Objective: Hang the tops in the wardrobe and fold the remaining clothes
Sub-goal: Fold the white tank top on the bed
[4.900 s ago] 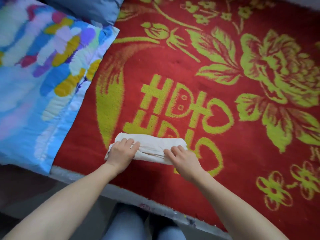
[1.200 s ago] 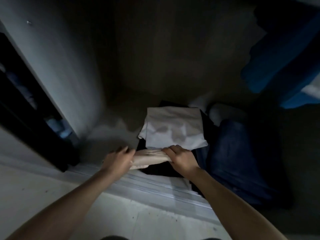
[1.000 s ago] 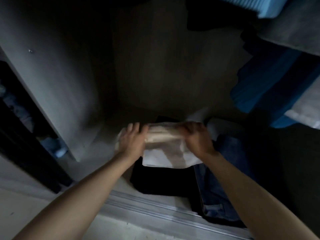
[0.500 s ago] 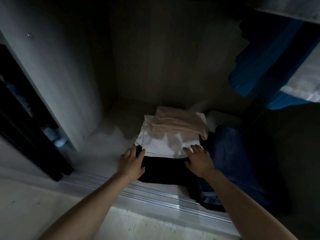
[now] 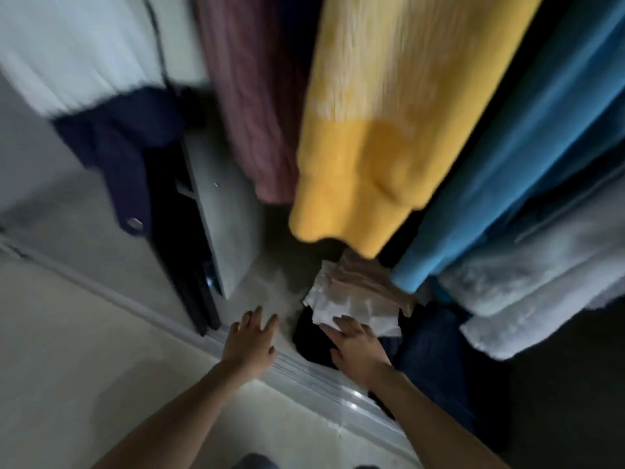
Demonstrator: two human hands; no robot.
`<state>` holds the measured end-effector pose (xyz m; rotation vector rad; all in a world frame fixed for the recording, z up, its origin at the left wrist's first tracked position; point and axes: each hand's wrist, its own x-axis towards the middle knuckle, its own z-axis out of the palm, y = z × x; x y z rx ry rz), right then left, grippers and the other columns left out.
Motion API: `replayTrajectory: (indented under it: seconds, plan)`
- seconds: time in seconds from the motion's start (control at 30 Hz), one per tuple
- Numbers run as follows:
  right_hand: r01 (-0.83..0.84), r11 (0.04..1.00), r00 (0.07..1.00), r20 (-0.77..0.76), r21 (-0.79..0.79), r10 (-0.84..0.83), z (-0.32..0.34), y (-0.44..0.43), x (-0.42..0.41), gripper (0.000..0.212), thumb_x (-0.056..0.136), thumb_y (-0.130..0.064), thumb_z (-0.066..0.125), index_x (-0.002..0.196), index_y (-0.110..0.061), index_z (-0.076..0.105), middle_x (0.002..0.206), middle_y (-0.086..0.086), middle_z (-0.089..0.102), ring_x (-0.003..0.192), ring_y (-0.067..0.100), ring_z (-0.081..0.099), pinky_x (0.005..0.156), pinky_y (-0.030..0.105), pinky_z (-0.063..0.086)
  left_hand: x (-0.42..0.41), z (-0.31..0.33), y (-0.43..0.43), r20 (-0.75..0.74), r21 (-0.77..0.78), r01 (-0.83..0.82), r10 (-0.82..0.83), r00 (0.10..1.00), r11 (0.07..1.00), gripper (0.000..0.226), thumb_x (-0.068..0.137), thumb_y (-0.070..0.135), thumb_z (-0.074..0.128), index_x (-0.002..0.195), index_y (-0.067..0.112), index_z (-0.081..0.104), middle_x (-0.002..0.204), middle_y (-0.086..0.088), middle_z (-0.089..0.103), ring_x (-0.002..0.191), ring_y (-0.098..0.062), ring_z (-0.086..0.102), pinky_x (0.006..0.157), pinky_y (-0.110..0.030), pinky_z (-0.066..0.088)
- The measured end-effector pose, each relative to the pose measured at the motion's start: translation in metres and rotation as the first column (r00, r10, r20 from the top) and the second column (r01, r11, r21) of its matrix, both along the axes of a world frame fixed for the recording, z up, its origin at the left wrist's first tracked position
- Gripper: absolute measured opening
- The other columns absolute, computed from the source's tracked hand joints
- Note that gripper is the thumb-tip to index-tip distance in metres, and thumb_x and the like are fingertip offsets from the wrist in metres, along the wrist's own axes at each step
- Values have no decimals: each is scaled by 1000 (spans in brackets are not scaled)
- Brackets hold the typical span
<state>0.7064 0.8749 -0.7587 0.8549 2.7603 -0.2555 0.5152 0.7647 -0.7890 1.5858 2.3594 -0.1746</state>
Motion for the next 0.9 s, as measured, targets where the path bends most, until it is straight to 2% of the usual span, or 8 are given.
replayTrajectory:
  seconds: [0.13, 0.2, 0.27, 0.4, 0.47, 0.57, 0.7, 0.9]
  plan:
    - [-87, 994, 992, -89, 61, 92, 110, -14, -31, 53, 93, -25, 47, 144, -18, 35, 148, 9, 36, 135, 21, 34, 104, 33, 34, -42, 101, -23, -42, 80, -161, 164, 985, 984, 63, 91, 38, 45, 147, 24, 19, 149, -9, 24, 134, -28, 29, 102, -37, 33]
    - [-170, 979, 963, -193, 112, 190, 164, -35, -42, 50, 68, -26, 75, 116, -14, 67, 112, 12, 67, 100, 22, 66, 75, 26, 54, -53, 150, -47, -7, 113, -239, 241, 970, 964, 63, 90, 37, 48, 146, 21, 23, 145, -8, 31, 130, -26, 34, 98, -35, 36]
    - [-228, 966, 960, -138, 124, 244, 207, -59, -50, 55, 38, -32, 89, 91, -25, 77, 83, -3, 73, 69, 11, 70, 53, 17, 52, -56, 190, -72, 27, 138, -288, 287, 957, 947, 62, 90, 36, 49, 145, 19, 26, 145, -8, 32, 130, -25, 34, 98, -34, 36]
    - [-413, 902, 904, 65, -125, 422, 293, -96, -91, 54, 90, -19, 51, 143, -17, 38, 134, 14, 49, 118, 28, 50, 95, 36, 43, -67, 281, -117, -28, 94, -383, 386, 922, 919, 61, 94, 39, 42, 148, 23, 18, 152, -5, 22, 136, -22, 28, 101, -33, 34]
    - [-494, 863, 865, 36, -105, 500, 349, -104, -115, 52, 96, -19, 42, 146, -15, 29, 141, 16, 39, 126, 33, 41, 99, 42, 37, -81, 338, -136, -70, 141, -426, 438, 896, 894, 61, 94, 39, 41, 148, 24, 17, 152, -5, 21, 136, -21, 27, 102, -33, 34]
    - [-594, 771, 761, -148, 230, 631, 431, -99, -160, 50, 86, -29, 60, 131, -7, 52, 132, 10, 52, 115, 27, 53, 90, 33, 45, -115, 430, -157, -130, 259, -469, 511, 850, 845, 60, 94, 35, 42, 148, 20, 20, 152, -7, 23, 136, -21, 28, 102, -32, 35]
    - [-543, 754, 731, -235, 370, 641, 536, -88, -201, 44, 96, -21, 37, 140, -14, 38, 140, 10, 40, 123, 28, 42, 95, 38, 37, -143, 543, -184, -167, 438, -521, 636, 753, 733, 58, 94, 33, 43, 147, 19, 23, 151, -9, 24, 135, -25, 28, 102, -35, 31]
    - [-521, 636, 630, -247, 569, 736, 626, -81, -229, 50, 96, -20, 37, 145, -19, 30, 139, 7, 40, 127, 23, 39, 95, 34, 37, -138, 604, -225, -167, 601, -499, 709, 685, 624, 58, 96, 33, 42, 148, 19, 21, 152, -7, 22, 135, -23, 25, 102, -33, 28]
